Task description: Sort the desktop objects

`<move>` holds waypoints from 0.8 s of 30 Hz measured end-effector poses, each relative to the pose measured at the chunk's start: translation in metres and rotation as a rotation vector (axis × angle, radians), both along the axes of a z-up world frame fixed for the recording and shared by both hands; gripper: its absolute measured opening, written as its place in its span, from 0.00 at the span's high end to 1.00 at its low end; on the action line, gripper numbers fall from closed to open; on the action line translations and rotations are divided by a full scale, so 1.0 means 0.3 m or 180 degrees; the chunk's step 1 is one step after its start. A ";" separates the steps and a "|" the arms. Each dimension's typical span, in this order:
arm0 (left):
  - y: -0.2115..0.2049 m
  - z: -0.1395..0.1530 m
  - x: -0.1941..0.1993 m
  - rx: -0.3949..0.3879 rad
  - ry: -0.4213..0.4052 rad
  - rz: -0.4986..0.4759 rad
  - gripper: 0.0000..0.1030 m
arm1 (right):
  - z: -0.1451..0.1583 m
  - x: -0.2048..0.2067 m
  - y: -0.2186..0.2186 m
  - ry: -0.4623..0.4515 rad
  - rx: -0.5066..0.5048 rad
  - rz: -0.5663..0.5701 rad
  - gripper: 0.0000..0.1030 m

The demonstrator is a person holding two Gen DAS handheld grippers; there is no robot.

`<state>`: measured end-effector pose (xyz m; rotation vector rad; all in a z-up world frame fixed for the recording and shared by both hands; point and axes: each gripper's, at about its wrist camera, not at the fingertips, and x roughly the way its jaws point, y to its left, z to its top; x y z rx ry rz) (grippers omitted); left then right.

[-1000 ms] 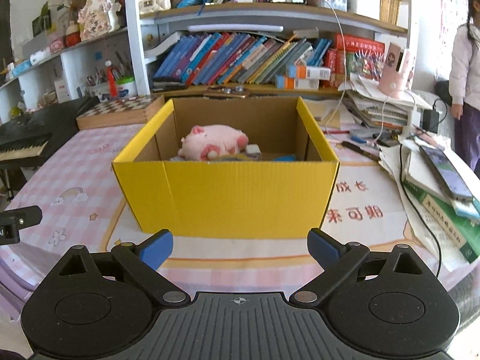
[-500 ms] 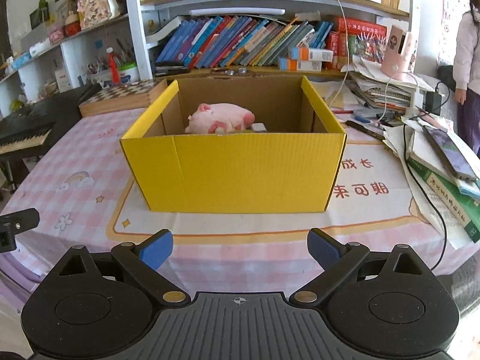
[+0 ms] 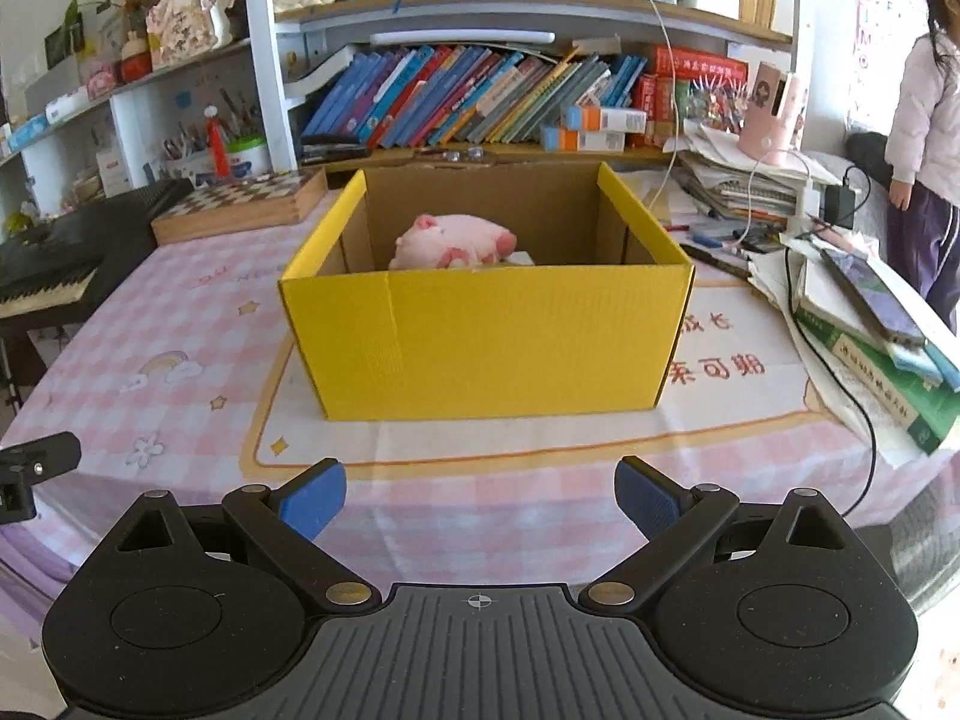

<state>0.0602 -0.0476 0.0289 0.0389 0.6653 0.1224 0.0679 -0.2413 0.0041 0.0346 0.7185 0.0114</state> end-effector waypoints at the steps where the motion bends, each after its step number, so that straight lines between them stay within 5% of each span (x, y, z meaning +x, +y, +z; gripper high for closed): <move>1: 0.007 0.000 -0.007 0.0000 0.0001 0.0003 0.00 | 0.001 -0.008 0.009 0.0003 0.0002 -0.0001 0.05; 24: 0.103 0.001 -0.095 -0.0113 -0.0062 0.0009 0.00 | 0.008 -0.082 0.121 0.0029 -0.0074 0.0071 0.05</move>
